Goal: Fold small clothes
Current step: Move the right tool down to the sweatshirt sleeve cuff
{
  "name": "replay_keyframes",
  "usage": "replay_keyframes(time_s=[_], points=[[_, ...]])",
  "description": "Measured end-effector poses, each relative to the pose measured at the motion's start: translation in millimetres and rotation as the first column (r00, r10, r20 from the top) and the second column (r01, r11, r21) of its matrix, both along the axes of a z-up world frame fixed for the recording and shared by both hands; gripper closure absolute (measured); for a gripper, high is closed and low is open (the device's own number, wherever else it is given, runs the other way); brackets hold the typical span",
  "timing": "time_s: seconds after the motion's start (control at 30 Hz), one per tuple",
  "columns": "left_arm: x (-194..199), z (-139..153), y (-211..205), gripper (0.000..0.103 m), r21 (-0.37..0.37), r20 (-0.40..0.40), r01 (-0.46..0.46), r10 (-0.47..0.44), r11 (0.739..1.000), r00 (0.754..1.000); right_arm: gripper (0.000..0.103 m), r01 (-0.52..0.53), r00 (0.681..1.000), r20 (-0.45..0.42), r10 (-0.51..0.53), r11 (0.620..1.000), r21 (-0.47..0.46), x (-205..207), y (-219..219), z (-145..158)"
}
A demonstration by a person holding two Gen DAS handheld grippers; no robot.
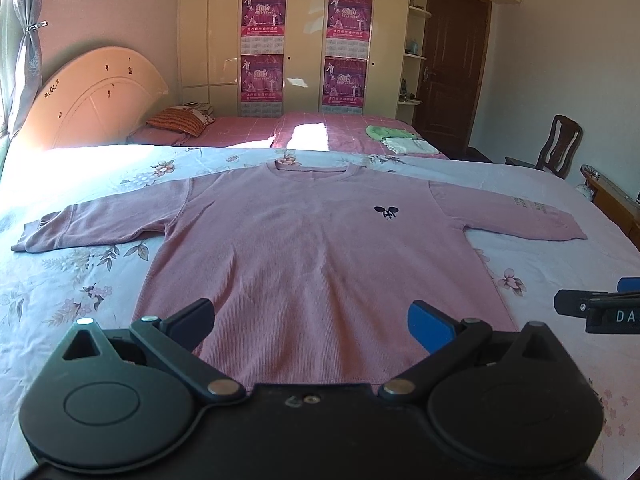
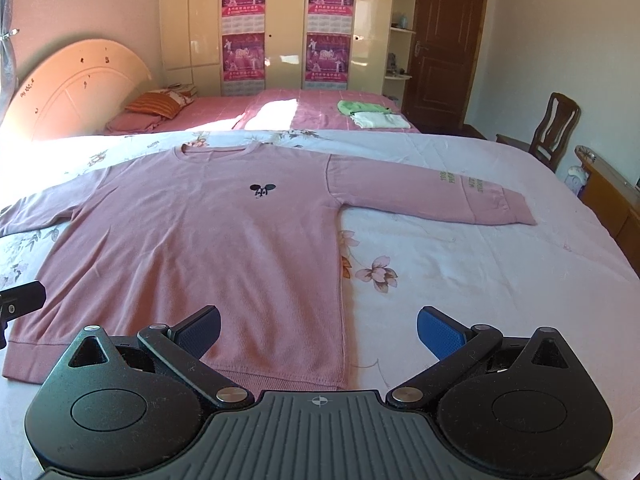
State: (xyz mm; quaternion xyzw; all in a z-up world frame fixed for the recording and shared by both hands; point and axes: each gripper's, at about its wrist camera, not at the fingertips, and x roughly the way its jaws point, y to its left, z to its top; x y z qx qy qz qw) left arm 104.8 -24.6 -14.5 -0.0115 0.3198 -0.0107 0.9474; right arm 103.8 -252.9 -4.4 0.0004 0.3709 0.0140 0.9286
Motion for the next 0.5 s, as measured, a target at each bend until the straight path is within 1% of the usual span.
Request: replay_keyframes(time_s=[0.17, 0.3, 0.37, 0.43, 0.5], points=[[27.6, -11.0, 0.3, 0.000, -0.001, -0.015, 0.013, -0.013, 1.000, 1.000, 0.000, 0.024, 1.000, 0.003, -0.024, 1.000, -0.004, 21.9, -10.1, -8.1], [54.7, -20.9, -0.7, 0.000, 0.003, -0.024, 0.017, -0.017, 1.000, 1.000, 0.000, 0.070, 0.997, 0.014, -0.070, 0.998, 0.002, 48.4, -24.5, -17.1], [67.7, -25.7, -0.6, 0.000, -0.006, -0.024, 0.030, -0.030, 1.000, 0.999, 0.000, 0.101, 0.994, 0.029, -0.101, 0.995, -0.013, 63.8, -33.1, -21.8], [83.0, -31.2, 2.2, 0.000, -0.022, -0.007, 0.002, -0.002, 1.000, 1.000, 0.000, 0.135, 0.990, 0.040, -0.133, 0.990, -0.032, 80.5, -42.4, -26.0], [97.8, -36.0, 2.7, 0.000, -0.005, 0.003, -0.027, 0.027, 1.000, 1.000, 0.000, 0.169, 0.985, 0.038, -0.167, 0.985, -0.044, 98.3, -52.8, -31.6]])
